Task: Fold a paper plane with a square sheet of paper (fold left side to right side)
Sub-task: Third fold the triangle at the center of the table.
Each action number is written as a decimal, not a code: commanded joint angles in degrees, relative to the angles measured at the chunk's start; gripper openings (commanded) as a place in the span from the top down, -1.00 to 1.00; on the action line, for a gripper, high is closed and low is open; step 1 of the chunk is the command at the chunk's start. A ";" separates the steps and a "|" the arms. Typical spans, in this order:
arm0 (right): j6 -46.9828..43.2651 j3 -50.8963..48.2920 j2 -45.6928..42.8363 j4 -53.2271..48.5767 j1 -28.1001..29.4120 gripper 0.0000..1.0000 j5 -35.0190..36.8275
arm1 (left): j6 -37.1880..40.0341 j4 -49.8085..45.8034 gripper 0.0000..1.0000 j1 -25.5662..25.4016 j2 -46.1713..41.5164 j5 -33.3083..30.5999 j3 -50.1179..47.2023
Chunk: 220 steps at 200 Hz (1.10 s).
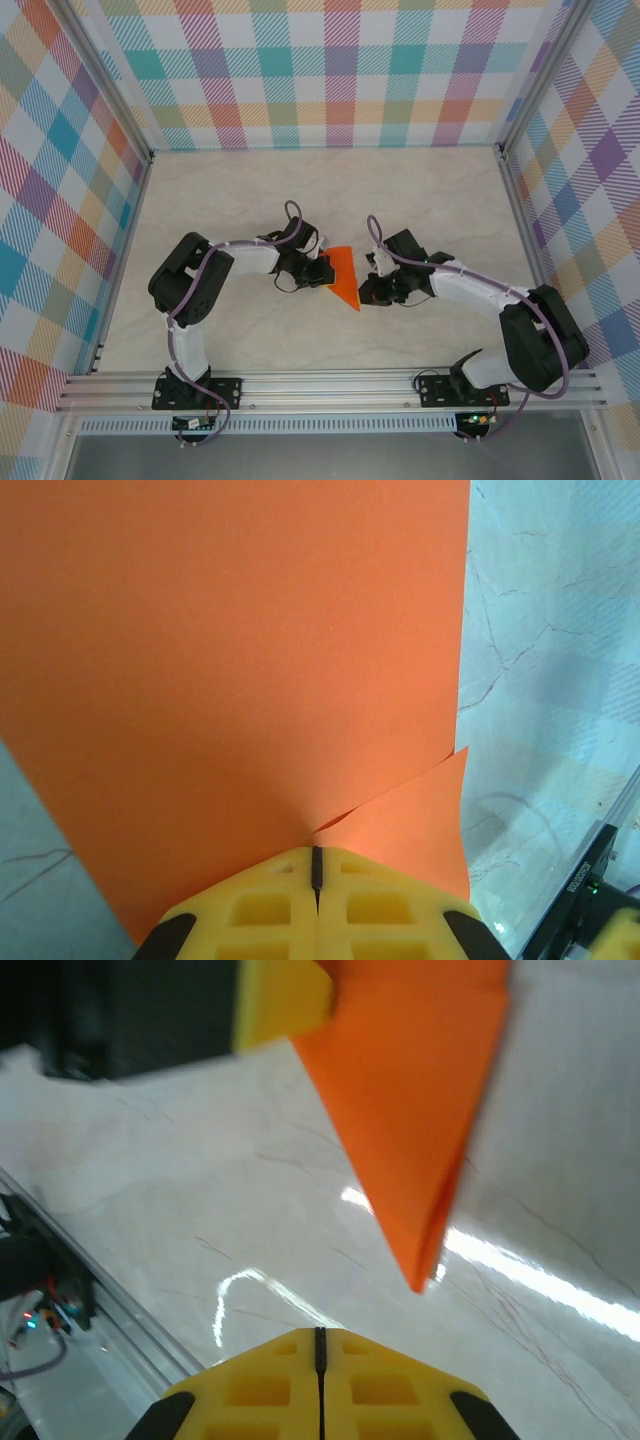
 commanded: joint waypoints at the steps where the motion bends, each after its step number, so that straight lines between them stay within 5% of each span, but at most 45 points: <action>1: 2.35 3.19 3.28 0.91 1.16 0.98 -0.59 | 0.58 -5.05 0.94 0.33 0.55 -4.89 -0.82; 119: 6.00 2.55 17.14 -0.94 2.42 1.00 8.14 | 0.47 -5.86 0.80 0.06 -4.40 -4.36 0.24; 220: 5.44 3.08 19.33 -2.33 2.45 1.00 9.97 | -2.56 -4.66 0.90 -9.20 -6.73 -4.63 -0.58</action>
